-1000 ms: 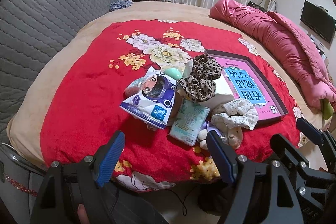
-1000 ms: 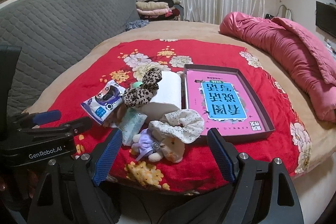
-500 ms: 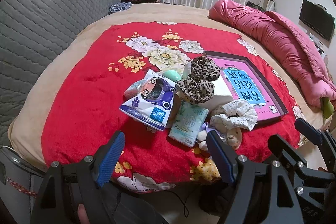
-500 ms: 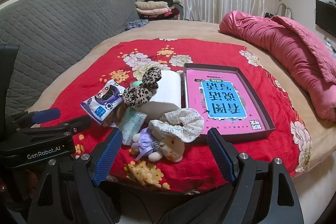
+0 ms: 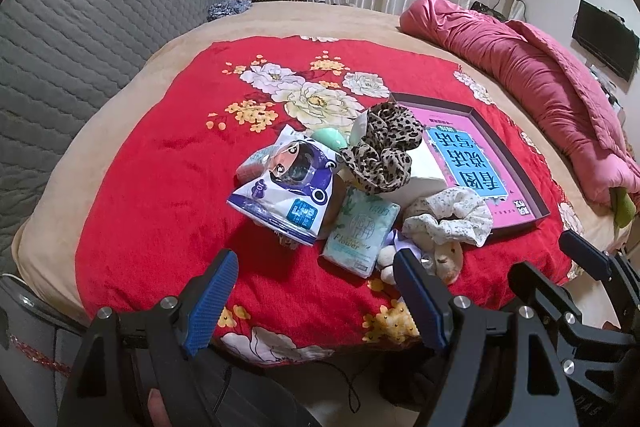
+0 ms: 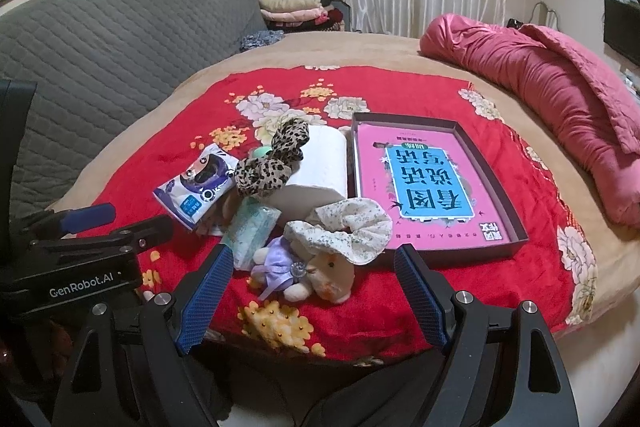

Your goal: Organize soft objects

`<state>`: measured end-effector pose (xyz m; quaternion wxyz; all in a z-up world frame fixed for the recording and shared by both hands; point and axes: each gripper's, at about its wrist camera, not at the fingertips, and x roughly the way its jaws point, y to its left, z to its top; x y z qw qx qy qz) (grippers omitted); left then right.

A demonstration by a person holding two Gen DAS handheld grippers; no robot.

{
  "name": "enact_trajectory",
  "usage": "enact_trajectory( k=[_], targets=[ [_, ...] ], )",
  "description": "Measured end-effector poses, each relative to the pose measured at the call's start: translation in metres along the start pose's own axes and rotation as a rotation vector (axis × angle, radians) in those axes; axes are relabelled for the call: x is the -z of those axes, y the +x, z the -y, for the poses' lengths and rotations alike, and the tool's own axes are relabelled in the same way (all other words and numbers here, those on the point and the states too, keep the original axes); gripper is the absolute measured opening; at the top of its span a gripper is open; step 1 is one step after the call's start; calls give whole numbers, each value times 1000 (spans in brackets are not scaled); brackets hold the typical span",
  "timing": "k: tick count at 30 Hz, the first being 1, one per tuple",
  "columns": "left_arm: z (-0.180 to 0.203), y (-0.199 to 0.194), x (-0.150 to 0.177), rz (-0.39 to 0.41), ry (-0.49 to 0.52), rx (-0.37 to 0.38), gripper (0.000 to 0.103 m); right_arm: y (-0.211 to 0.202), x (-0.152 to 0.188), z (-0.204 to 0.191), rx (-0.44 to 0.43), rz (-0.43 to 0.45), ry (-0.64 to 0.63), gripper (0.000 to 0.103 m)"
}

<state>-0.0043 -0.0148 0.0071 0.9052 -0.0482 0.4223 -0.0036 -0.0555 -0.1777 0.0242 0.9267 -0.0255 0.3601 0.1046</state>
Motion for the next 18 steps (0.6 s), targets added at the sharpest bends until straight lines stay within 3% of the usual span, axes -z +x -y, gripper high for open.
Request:
enact_trajectory(
  k=[9,18],
  targets=[
    [-22,11,0,-26,-69,-3,79,12,2,12,0,-47,59,84],
    [-55,47,-7,-87,-133,22,79,43,8,17,-30,-159,109,84]
  ],
)
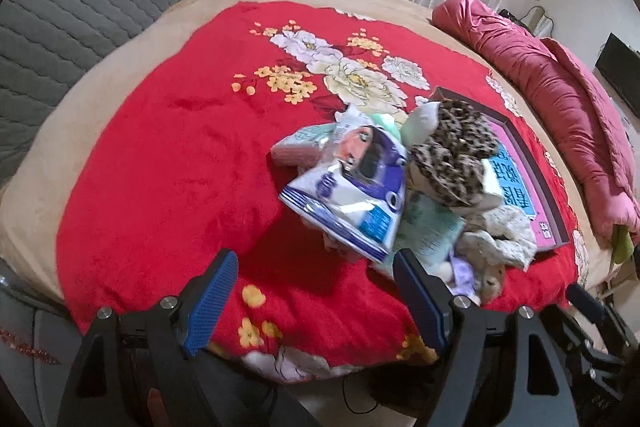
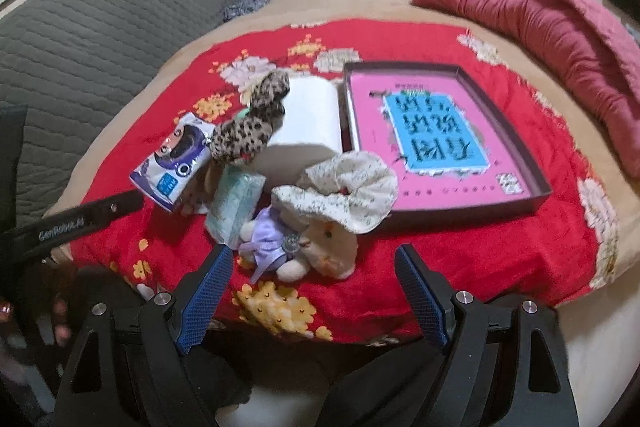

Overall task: Organize soft objects
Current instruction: 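Grasp the cartoon wet-wipes pack with the left tool while the right tool reaches the teddy bear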

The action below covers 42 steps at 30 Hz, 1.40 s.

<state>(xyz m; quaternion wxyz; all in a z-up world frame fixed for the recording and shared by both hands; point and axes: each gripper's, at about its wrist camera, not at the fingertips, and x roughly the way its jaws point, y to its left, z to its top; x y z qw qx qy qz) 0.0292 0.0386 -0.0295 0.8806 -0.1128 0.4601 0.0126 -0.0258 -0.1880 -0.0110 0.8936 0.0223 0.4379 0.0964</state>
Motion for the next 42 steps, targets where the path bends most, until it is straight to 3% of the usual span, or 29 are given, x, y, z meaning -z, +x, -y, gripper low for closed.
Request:
enact_trajectory(
  k=[6,9,12,19,30,35,38,42],
  targets=[
    [-17,27,-18,-37,-26,20,79,11,0,3,-6,-26,20,84],
    [-25,39,-24,-68,-84,97,79,15,0,4,-6,-36,29,84],
    [-33,50,-29,-84,-132,119,79,17,0,4,-4,-39,27,84],
    [-41,58,-39,-86,-201,214,48,27,0,5,-3,-68,39,84],
    [-42,71,-50,-112,-247,321,46,62,5,9,-67,-173,80,84],
    [-42,74,-54,-114,-265,332,46,74,2,5,-79,-164,72,84],
    [-40,76,-55,-115,-264,343,34,84,0,4,-100,-164,64,84],
    [-43,82,-55,-132,-316,406,26,97,-2,9,-118,-173,76,84]
  ],
)
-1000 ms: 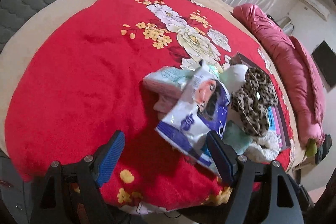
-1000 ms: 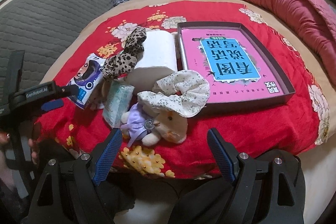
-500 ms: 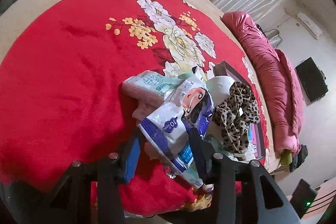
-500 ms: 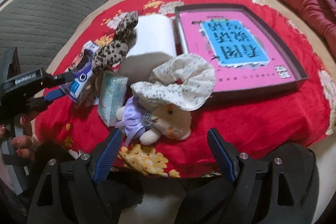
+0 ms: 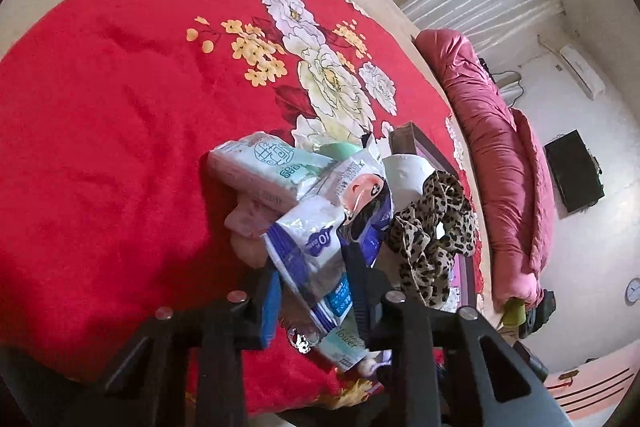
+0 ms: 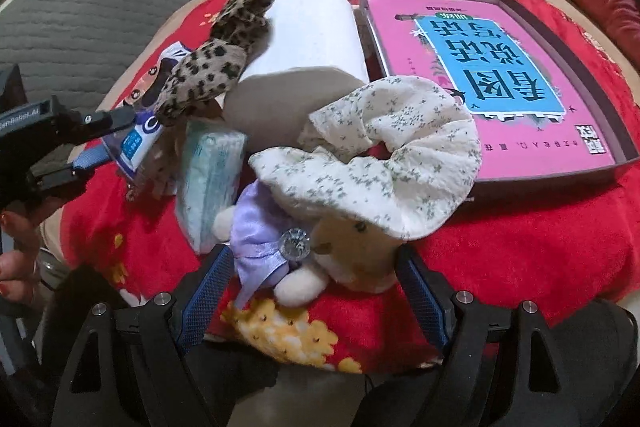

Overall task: Organize soft objects
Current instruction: 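Grasp the cartoon wet-wipes pack with the left tool while the right tool reaches the teddy bear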

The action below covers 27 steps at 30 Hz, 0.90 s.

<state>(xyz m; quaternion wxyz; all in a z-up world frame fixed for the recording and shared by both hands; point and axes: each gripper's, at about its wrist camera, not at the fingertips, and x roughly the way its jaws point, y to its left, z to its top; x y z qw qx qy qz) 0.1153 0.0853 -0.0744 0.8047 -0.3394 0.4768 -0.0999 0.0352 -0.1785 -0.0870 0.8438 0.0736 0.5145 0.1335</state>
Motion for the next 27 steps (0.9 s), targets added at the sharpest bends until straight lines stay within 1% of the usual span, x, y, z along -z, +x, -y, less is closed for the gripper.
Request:
enact_trajectory(
  k=[2,5,7,9,10,11,13,15,20,24,27],
  targets=[
    [0,1,-1,-2,-3,7,23,5,-3,9,-29,-7,32,87],
    [-1,4,-2,-11,-9,22,19,18,-5,22,-69,-43,84,87],
    [-2,6,-2,-15,-17,31,17,21,-7,23,-74,-40,78,90],
    [-1,7,-2,-8,-10,27,16,21,-7,18,-60,-38,48,90],
    [1,7,-2,-6,-4,25,15,19,-8,17,-61,-33,41,88],
    [1,7,-2,-3,0,24,13,18,-8,17,-71,-25,38,79],
    [3,6,-1,0,4,35,12,11,-9,17,-73,-4,32,69],
    [4,3,0,12,8,42,12,5,-10,20,-87,4,34,63],
    [4,-5,1,47,10,66,10,-10,-9,23,-103,38,37,57],
    [5,-16,2,76,16,89,10,-22,-7,17,-105,77,20,57],
    [9,-22,4,90,34,100,10,-27,-9,19,-120,82,31,57]
  ],
)
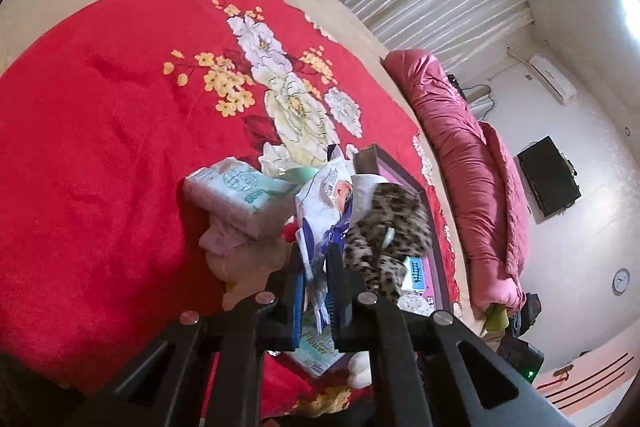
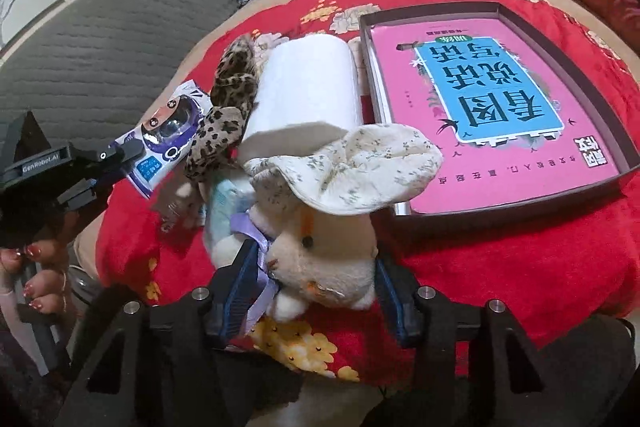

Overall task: Organize soft objects
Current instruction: 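Grasp the cartoon wet-wipes pack with the left tool while the right tool reaches the teddy bear, then grasp and lift the teddy bear with the right tool while the left holds the wipes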

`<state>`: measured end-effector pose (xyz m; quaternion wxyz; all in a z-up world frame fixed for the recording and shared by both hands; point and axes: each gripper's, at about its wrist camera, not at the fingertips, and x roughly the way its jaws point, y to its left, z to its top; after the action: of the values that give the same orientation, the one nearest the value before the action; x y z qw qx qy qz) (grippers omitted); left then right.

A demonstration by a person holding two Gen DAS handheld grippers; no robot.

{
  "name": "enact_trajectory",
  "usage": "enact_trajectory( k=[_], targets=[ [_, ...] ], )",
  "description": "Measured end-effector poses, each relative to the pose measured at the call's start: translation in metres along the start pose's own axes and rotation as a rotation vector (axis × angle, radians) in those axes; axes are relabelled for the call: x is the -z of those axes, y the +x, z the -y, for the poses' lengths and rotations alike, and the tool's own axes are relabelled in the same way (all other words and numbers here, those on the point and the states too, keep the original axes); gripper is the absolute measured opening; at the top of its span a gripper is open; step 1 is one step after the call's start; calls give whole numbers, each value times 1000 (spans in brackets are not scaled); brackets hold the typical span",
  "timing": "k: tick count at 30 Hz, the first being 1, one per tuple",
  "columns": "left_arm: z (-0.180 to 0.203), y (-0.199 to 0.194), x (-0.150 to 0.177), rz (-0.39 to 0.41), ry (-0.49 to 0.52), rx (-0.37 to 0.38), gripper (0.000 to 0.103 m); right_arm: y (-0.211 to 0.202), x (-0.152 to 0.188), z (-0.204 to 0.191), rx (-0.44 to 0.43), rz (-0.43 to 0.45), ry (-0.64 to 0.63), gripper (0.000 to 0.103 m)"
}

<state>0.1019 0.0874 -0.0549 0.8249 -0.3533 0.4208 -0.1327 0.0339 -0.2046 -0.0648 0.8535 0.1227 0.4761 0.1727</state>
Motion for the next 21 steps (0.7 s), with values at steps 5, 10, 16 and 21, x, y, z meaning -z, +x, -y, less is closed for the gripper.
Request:
enact_trajectory(
  k=[5,10,16,21],
  targets=[
    [7,-6,1,13,19,8,10,4,1,3,-49,-83,7,57],
    [10,-9,2,14,22,8,10,22,8,2,-56,-190,26,57],
    [11,-10,1,19,28,15,10,20,6,-4,-101,-245,3,57],
    [11,-12,1,20,29,15,10,7,-9,12,-40,-232,55,57]
  ],
)
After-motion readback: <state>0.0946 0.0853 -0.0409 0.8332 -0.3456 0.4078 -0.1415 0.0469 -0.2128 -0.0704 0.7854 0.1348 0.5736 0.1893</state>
